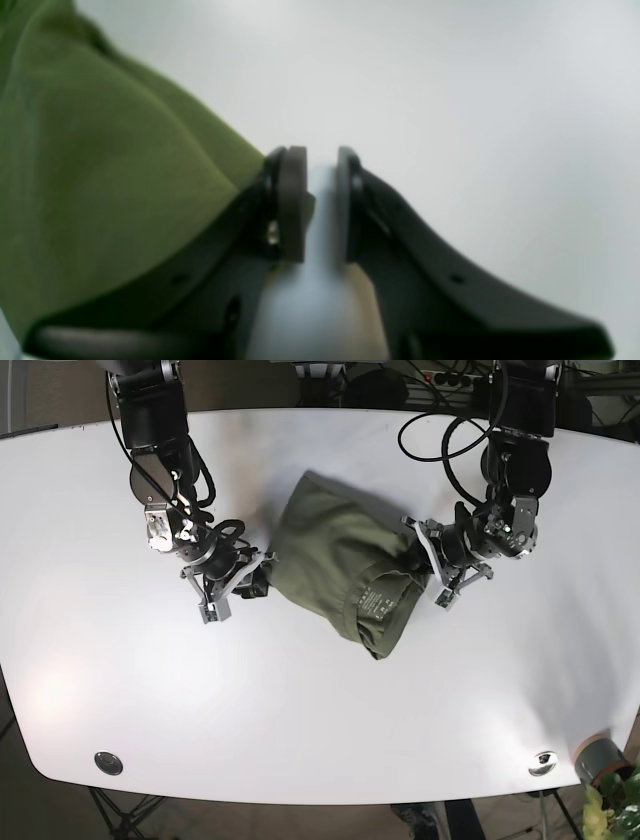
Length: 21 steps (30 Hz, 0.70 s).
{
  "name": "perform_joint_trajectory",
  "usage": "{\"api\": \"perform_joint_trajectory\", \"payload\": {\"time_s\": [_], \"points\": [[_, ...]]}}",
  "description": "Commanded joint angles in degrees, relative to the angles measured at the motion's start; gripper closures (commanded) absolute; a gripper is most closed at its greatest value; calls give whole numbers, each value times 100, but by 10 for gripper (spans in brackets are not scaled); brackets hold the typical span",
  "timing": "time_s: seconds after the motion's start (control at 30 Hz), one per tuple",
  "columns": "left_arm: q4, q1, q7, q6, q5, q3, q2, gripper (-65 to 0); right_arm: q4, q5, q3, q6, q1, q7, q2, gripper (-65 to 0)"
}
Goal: Fold the T-shirt properly
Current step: 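Rotate the folded bundle with both grippers to square it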
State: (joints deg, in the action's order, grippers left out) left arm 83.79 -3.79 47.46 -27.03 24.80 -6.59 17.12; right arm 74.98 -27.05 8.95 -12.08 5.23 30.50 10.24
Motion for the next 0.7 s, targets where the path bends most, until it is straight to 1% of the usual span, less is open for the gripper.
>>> {"api": "perform_joint_trajectory", "payload": {"time_s": [0.0, 0.2, 0.37, 0.47, 0.57, 0.67], "points": [[-111, -320, -74, -27, 83, -172, 112, -100, 278, 37, -12, -1, -88, 102, 35, -101], [-638, -882, -82, -27, 83, -356, 112, -100, 796, 37, -3, 8, -545, 137, 35, -101], [-1051, -1445, -100, -27, 83, -743, 103, -100, 1139, 37, 6, 25, -906, 145, 9, -101], [-1280, -1709, -258, -9, 83, -910, 94, -100, 1236, 37, 24, 25, -1082, 145, -9, -101], [-1465, -1920, -443, -1, 83, -989, 85, -100, 1245, 37, 270, 60, -1152, 145, -9, -101], [-1509, -2069, -487, -1, 83, -989, 24, -100, 1271, -7, 534, 69, -1178, 145, -17, -101]]}}
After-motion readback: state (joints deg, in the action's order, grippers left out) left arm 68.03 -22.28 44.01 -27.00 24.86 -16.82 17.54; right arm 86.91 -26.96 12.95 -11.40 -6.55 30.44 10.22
